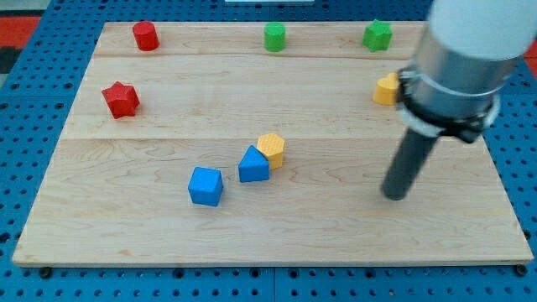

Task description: Slide the blue cube slightly to the left

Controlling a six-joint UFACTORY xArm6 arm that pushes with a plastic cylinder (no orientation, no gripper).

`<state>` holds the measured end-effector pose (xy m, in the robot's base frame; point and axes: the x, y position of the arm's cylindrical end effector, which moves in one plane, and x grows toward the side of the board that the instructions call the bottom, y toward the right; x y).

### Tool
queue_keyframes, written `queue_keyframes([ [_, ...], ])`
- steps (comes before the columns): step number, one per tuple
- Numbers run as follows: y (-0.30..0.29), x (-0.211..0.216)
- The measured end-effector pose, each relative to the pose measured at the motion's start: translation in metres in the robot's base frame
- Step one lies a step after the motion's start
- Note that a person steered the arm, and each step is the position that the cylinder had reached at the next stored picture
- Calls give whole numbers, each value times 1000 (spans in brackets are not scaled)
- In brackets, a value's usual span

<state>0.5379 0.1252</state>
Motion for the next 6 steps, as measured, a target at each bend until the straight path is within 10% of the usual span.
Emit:
queue_keyframes([
  [4, -219, -24],
  [6, -203, -93],
])
